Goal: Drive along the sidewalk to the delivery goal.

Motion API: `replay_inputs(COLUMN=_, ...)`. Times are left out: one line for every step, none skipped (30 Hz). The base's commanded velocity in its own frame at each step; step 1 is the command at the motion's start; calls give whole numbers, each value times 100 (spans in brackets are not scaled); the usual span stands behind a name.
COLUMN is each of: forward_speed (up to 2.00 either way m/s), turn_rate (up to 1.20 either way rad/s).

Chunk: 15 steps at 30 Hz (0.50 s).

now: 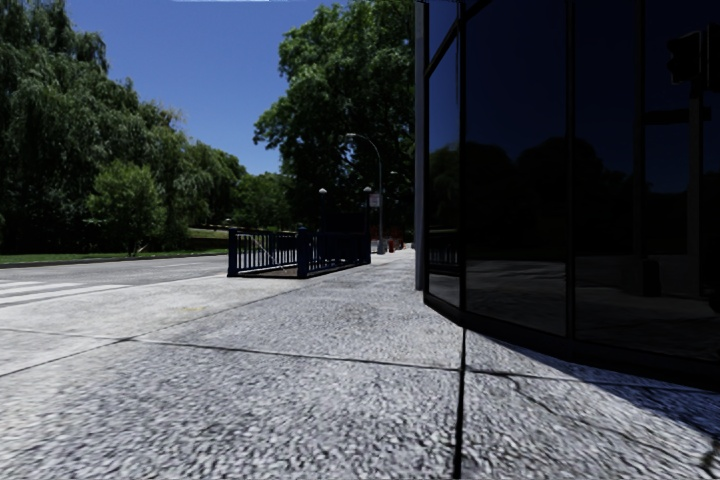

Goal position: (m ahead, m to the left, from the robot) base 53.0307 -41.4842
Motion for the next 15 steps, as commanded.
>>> replay_inputs(forward_speed=146, turn_rate=15)
replay_inputs(forward_speed=146, turn_rate=15)
replay_inputs(forward_speed=150, turn_rate=6)
replay_inputs(forward_speed=153, turn_rate=0)
replay_inputs(forward_speed=153, turn_rate=0)
replay_inputs(forward_speed=154, turn_rate=0)
replay_inputs(forward_speed=156, turn_rate=0)
replay_inputs(forward_speed=156, turn_rate=0)
replay_inputs(forward_speed=156, turn_rate=0)
replay_inputs(forward_speed=156, turn_rate=0)
replay_inputs(forward_speed=156, turn_rate=0)
replay_inputs(forward_speed=161, turn_rate=0)
replay_inputs(forward_speed=167, turn_rate=0)
replay_inputs(forward_speed=167, turn_rate=0)
replay_inputs(forward_speed=172, turn_rate=0)
